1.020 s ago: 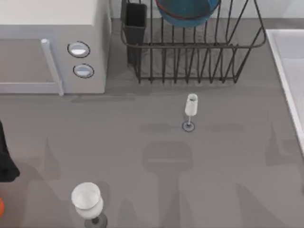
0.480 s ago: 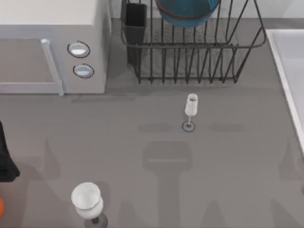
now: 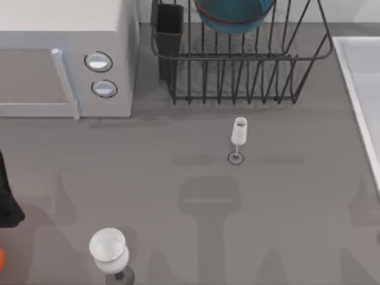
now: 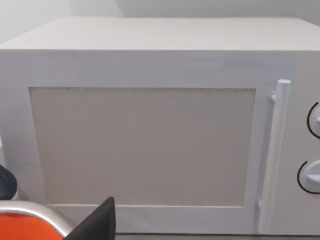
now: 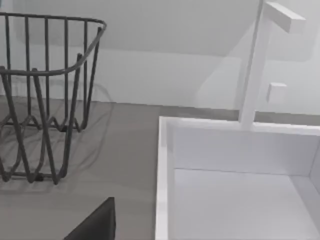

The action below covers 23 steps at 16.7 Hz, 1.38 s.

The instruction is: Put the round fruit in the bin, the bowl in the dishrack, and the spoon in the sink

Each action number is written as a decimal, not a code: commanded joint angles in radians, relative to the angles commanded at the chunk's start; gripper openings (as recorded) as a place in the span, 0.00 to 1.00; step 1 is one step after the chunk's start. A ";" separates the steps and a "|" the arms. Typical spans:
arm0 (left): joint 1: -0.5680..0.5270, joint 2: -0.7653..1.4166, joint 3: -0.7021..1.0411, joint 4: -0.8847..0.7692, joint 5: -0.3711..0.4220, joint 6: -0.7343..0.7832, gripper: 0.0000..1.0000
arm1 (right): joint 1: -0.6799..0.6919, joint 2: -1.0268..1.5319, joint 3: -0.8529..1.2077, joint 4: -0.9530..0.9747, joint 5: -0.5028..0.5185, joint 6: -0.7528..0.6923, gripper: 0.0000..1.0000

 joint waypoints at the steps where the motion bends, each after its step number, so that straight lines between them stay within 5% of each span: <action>1: 0.000 0.000 0.000 0.000 0.000 0.000 1.00 | -0.005 0.042 0.031 -0.036 -0.001 -0.041 1.00; 15: 0.000 0.000 0.000 0.000 0.000 0.000 1.00 | -0.115 1.098 0.683 -0.820 0.000 -1.070 1.00; 23: 0.000 0.000 0.000 0.000 0.000 0.000 1.00 | -0.141 1.338 0.839 -1.001 -0.004 -1.305 1.00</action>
